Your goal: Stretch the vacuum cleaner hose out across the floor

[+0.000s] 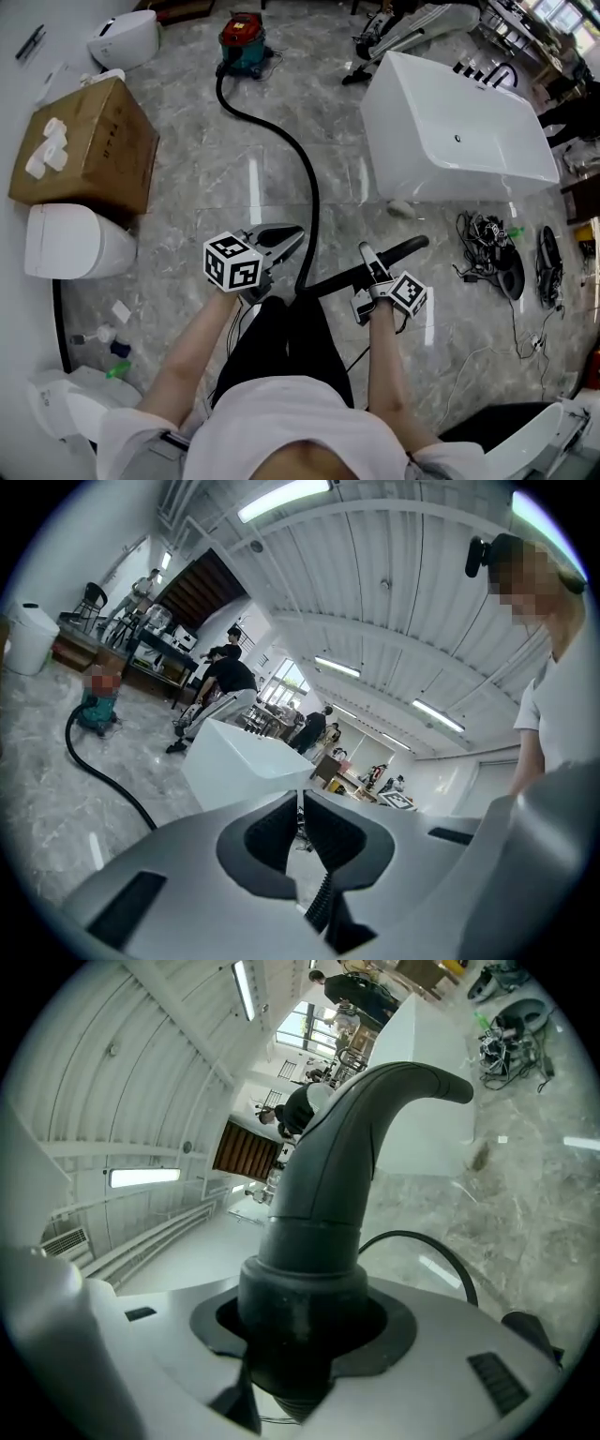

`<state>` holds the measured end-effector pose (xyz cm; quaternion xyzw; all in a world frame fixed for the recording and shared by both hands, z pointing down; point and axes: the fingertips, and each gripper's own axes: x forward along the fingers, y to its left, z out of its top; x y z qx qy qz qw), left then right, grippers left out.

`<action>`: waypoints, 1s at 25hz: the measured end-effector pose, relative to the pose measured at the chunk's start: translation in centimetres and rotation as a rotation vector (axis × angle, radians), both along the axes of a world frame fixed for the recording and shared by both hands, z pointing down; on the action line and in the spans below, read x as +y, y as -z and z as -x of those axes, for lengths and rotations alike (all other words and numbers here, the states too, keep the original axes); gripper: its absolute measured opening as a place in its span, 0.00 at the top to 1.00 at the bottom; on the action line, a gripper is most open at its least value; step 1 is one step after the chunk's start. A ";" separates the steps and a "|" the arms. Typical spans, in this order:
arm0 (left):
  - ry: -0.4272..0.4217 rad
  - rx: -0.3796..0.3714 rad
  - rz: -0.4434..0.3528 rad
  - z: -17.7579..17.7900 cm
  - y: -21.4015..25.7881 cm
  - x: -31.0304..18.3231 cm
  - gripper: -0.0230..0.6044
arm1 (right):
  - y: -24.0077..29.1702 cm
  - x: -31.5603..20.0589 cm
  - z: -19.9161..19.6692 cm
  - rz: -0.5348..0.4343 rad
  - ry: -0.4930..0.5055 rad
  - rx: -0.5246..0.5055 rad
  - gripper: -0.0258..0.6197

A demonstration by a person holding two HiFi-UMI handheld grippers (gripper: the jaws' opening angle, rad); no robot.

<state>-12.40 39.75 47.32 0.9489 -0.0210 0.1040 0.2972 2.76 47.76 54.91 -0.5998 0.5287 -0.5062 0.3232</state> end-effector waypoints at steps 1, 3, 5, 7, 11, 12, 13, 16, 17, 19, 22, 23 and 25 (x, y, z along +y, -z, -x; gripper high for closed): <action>-0.005 0.002 0.006 0.1 -0.2 0.5 0.92 | -0.2 0.5 0.0 0.004 -0.004 0.006 0.64; -0.008 0.002 0.015 0.3 -0.5 1.2 0.92 | -0.6 1.3 -0.1 0.008 -0.021 0.013 0.64; -0.005 0.003 0.021 0.5 -0.7 1.9 0.92 | -1.1 2.1 -0.4 0.019 -0.042 0.014 0.64; -0.002 0.004 0.025 0.8 -0.8 2.4 0.92 | -2.0 2.8 -0.9 0.049 -0.068 0.017 0.64; 0.009 -0.003 0.026 1.7 -0.9 2.1 0.92 | -4.6 4.6 -3.0 0.190 -0.184 0.062 0.64; 0.014 -0.002 0.025 1.8 -0.9 1.9 0.92 | -5.4 5.5 -4.0 0.246 -0.223 0.083 0.64; 0.018 -0.001 0.024 1.8 -0.8 1.8 0.92 | -6.1 6.6 -5.2 0.310 -0.274 0.102 0.63; 0.023 0.004 0.019 1.2 -0.5 1.4 0.92 | -7.4 10.9 -9.2 0.487 -0.480 0.127 0.49; 0.024 0.006 0.020 1.1 -0.5 1.3 0.92 | -7.3 12.0 -10.3 0.525 -0.529 0.153 0.45; 0.024 0.010 0.025 0.7 -0.5 1.2 0.92 | -6.4 13.1 -11.9 0.580 -0.563 0.250 0.41; 0.014 0.019 0.022 0.0 -0.5 1.2 0.92 | -4.5 12.4 -13.1 0.557 -0.549 0.363 0.40; 0.013 0.021 0.021 -0.1 -0.5 1.1 0.92 | -4.0 11.6 -13.2 0.514 -0.547 0.364 0.41; 0.013 0.023 0.023 -0.4 -0.5 1.0 0.92 | -2.9 9.7 -12.8 0.394 -0.532 0.318 0.41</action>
